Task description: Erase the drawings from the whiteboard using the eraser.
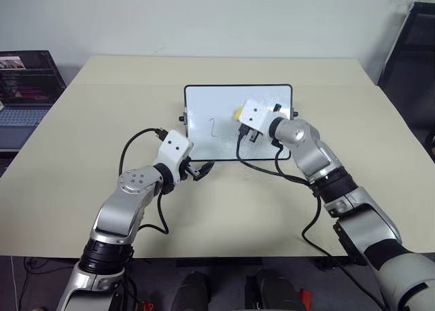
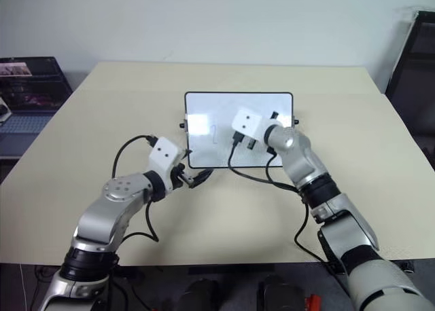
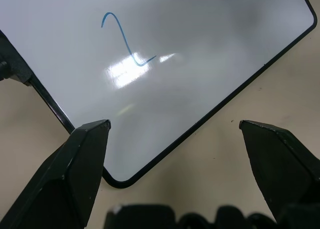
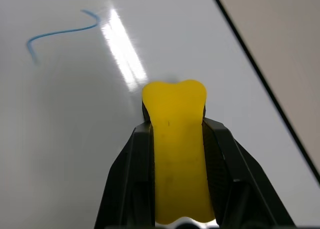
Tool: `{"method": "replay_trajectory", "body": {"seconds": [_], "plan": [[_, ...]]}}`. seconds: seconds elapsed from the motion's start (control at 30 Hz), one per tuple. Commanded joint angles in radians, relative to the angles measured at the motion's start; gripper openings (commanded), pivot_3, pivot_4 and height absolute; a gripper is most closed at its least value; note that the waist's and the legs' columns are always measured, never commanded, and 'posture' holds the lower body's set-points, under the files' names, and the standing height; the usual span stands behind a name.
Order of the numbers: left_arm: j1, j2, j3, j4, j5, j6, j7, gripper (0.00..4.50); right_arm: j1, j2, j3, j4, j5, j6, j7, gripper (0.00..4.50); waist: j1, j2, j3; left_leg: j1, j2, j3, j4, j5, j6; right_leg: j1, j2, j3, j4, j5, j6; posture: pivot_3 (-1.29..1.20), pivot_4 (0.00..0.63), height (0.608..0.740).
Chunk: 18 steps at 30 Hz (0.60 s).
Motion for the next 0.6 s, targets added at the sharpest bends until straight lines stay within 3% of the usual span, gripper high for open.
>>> {"method": "replay_trajectory", "body": {"seconds": [0.03,0.33,0.6], "plan": [[-0.013,-0.001,0.01,-0.031,-0.004,-0.006,0.0,4.5,-0.012,0.009,-0.019,0.01,0.007,-0.015,0.002,0.98,0.0,0.0,0.0,0.0,0.0,0.0,0.0,0.0,0.0,0.0,0.0,0.0,-0.001,0.0,0.0,0.0,0.15,0.74],[-0.02,-0.002,0.007,-0.038,-0.005,0.003,-0.001,4.5,0.082,-0.043,0.048,-0.107,0.007,0.059,0.229,0.98,0.0,0.0,0.0,0.0,0.0,0.0,-0.001,0.0,0.0,0.001,0.0,0.0,-0.001,0.0,0.0,0.0,0.15,0.74],[-0.018,-0.001,0.012,-0.046,-0.006,0.018,-0.005,4.5,0.111,0.001,-0.062,-0.207,0.066,0.092,0.136,0.98,0.0,0.0,0.0,0.0,0.0,0.0,0.0,0.0,0.0,0.0,0.0,0.0,0.0,0.0,0.0,0.0,0.15,0.74]]}}
